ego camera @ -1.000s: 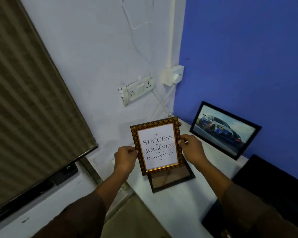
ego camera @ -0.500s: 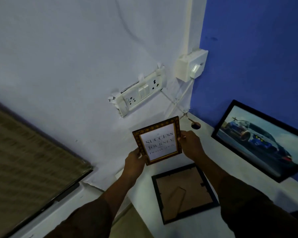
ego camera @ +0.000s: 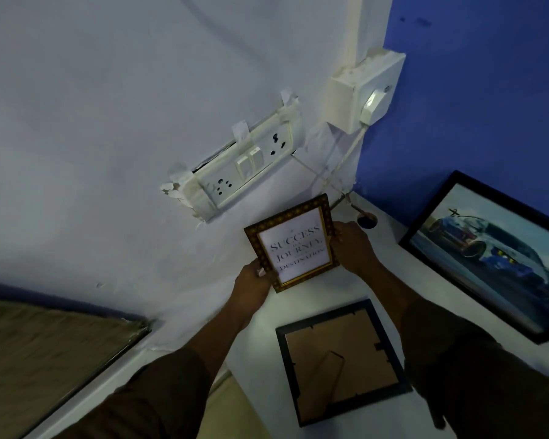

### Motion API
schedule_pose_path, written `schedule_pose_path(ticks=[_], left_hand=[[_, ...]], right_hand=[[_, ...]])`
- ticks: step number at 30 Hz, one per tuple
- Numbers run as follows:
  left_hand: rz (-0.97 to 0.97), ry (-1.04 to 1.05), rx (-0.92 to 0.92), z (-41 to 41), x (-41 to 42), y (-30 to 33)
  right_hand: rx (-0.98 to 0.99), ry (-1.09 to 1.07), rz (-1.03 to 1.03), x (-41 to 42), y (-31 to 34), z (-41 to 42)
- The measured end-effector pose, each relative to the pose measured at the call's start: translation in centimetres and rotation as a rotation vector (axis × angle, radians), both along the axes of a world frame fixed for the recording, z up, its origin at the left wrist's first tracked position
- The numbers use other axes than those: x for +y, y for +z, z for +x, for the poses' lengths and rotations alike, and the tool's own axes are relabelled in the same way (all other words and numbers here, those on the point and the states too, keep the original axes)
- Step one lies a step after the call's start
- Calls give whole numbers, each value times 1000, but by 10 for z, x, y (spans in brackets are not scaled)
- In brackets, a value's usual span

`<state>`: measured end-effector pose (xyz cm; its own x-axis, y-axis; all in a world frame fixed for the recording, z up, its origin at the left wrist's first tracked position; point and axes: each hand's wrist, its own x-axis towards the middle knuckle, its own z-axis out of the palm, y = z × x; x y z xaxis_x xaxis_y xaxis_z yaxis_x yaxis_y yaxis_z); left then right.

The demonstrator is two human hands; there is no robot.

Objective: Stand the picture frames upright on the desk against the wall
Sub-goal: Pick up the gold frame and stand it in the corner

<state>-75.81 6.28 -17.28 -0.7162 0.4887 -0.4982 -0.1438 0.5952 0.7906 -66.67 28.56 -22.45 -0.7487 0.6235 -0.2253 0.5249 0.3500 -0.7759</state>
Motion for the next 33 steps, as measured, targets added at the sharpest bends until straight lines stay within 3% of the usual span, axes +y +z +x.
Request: schedule_pose_path(ticks=[13, 21, 27, 31, 33], left_hand=[[-119, 67, 9, 12, -10, -16], [-178, 75, -110, 42, -34, -40], [-374, -12, -205, 71, -46, -59], [-342, -7, -383, 96, -56, -72], [-318, -33, -366, 101, -56, -76]], right_hand=[[-19, -136, -135, -12, -21, 54], [-233, -244, -197, -43, -54, 153], [-441, -307, -147, -75, -61, 183], [-462, -311, -182, -93, -60, 186], [-493, -312, -168, -98, -60, 186]])
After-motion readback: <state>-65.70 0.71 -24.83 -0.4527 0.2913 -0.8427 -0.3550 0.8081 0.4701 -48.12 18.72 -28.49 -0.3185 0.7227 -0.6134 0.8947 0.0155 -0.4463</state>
